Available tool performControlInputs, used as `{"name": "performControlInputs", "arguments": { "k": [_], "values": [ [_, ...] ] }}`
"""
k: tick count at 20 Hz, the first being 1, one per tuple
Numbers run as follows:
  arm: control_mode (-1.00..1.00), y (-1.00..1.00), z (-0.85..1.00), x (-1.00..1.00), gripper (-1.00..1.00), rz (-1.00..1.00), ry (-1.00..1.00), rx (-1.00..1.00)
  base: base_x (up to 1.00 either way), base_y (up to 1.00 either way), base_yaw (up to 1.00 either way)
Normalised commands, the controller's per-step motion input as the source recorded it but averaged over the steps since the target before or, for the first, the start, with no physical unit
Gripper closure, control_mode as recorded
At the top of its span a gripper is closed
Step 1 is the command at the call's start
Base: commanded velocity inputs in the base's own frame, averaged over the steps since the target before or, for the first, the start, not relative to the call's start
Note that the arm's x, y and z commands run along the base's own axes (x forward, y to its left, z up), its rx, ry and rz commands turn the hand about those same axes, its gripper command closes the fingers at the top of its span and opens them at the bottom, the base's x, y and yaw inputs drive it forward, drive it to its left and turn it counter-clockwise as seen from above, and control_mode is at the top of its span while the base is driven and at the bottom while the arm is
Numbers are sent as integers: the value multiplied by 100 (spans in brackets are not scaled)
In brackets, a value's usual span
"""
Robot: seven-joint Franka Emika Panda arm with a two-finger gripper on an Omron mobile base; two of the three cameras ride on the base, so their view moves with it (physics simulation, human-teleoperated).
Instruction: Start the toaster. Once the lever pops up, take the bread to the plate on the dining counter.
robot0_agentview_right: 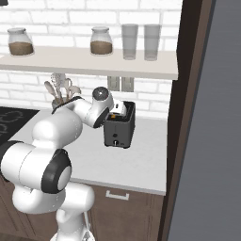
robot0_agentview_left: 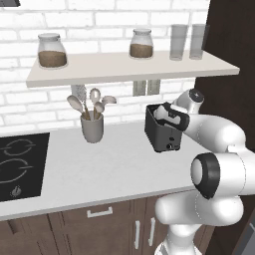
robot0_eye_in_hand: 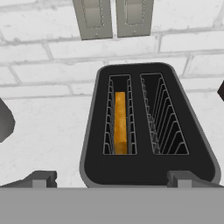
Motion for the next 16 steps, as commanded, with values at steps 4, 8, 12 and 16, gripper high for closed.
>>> {"name": "performControlInputs", "arguments": {
  "k": [4,8,12,16],
  "values": [
    [-100,0,0,0,-100,0,0,0,0,0,0],
    [-100,0,0,0,-100,0,0,0,0,0,0],
    [-100,0,0,0,-100,0,0,0,0,0,0],
    [-100,0,0,0,-100,0,0,0,0,0,0]
  ]
}}
